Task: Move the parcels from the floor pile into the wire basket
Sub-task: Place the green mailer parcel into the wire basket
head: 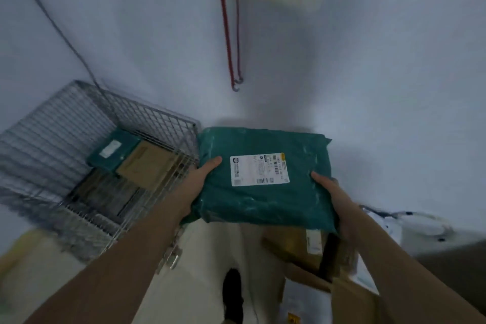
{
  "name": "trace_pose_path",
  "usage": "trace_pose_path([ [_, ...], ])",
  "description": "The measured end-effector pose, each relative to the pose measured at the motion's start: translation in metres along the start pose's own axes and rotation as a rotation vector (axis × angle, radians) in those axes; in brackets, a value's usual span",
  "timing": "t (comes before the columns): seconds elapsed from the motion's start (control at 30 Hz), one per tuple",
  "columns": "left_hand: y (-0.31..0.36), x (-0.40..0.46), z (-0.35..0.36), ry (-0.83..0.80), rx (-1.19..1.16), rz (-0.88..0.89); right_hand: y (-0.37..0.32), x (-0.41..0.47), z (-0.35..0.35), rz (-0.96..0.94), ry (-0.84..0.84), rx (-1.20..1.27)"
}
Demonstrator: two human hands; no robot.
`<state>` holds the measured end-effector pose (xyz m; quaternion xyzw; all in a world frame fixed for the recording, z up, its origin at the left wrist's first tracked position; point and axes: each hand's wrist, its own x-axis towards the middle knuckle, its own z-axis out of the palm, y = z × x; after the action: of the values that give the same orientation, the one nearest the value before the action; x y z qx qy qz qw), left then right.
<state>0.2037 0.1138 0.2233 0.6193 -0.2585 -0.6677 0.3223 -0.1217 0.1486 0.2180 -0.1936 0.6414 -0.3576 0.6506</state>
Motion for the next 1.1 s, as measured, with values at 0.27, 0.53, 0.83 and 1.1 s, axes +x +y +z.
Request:
trace_pose_path([
  [0.27, 0.027, -0.211, -0.109, 0.327, -0.181, 0.262, -0.064, -0.135, 0.114, -0.095, -0.423, -0.236],
  [0.53, 0.013, -0.396, -0.232, 0.515, -0.234, 0.379, -0.049, -0.26, 0.282, -0.191, -0.682, -0.429],
  [0.83, -0.056, -0.503, -0.405, 0.613, -0.358, 0.377, 0.04, -0.351, 0.454, -0.195, -0.808, -0.561],
  [1.1, -0.062, -0.508, -0.514, 0.581, -0.345, 0.344, 0.089, -0.362, 0.54, -0.142, -0.764, -0.53],
])
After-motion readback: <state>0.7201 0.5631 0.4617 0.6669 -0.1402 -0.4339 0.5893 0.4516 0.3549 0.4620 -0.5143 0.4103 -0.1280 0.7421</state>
